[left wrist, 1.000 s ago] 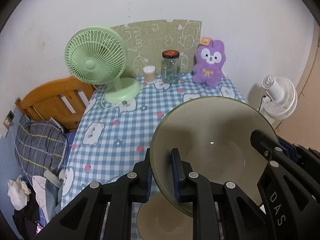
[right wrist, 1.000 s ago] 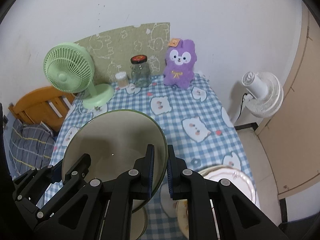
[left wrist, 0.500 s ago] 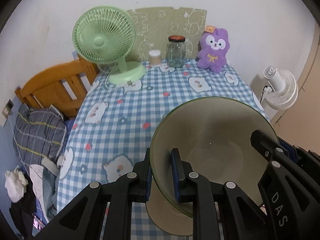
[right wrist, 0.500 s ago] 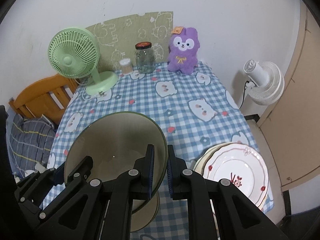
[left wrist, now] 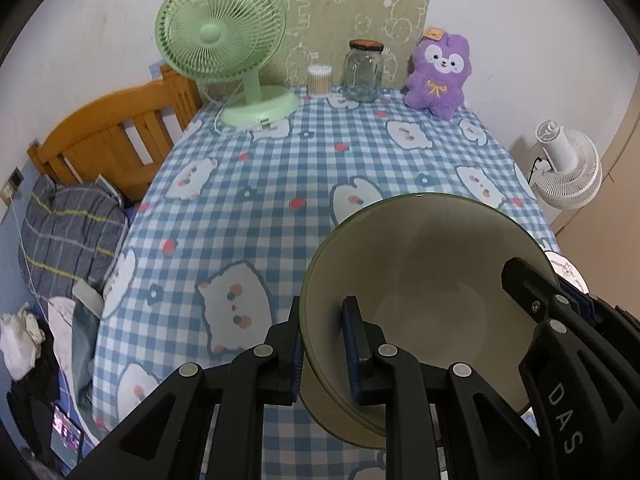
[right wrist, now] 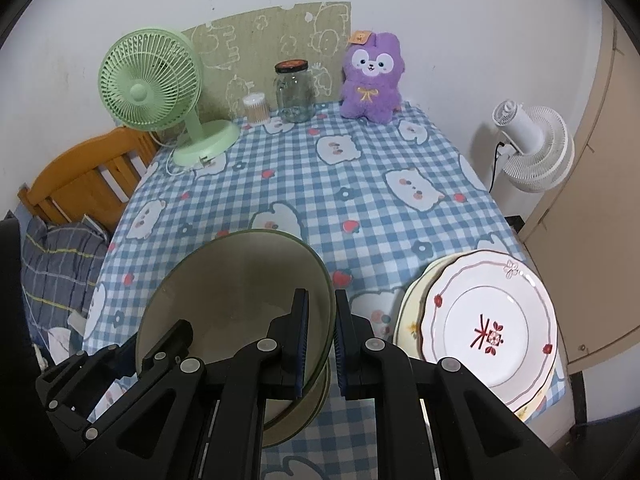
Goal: Organize plates and bowls
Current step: 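Lower the small bowl into the stacked bowls and open both tools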
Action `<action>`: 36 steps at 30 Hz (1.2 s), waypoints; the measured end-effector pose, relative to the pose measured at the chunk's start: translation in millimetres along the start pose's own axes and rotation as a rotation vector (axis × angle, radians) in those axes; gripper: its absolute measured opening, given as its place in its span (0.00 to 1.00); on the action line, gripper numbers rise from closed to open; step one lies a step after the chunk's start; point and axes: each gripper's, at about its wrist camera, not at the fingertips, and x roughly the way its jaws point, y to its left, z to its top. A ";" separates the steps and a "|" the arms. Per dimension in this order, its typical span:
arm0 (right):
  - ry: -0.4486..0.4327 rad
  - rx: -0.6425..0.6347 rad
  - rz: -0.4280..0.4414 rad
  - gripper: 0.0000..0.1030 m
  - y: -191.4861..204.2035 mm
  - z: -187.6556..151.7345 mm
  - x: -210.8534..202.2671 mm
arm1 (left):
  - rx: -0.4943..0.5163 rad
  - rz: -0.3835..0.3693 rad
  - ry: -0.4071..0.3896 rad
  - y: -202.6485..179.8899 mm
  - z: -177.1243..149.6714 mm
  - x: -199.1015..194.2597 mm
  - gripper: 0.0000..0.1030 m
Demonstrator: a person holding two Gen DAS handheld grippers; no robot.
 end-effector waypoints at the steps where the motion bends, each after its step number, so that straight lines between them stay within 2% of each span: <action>1: 0.006 0.000 0.002 0.14 0.2 -2.4 2.2 | -0.002 0.000 0.004 0.7 -1.9 1.3 0.15; 11: 0.059 -0.005 0.012 0.14 1.6 -20.7 20.6 | 0.005 0.028 0.035 3.5 -21.2 16.7 0.15; 17: 0.075 -0.004 0.018 0.14 3.0 -24.5 27.9 | 0.018 0.051 0.024 4.6 -24.5 19.9 0.15; 21: 0.076 -0.012 0.011 0.14 4.7 -26.1 31.4 | 0.000 0.033 0.065 8.3 -28.0 27.7 0.15; 36: 0.109 -0.030 -0.003 0.17 3.9 -24.1 34.9 | 0.014 0.039 0.053 4.3 -27.4 28.6 0.15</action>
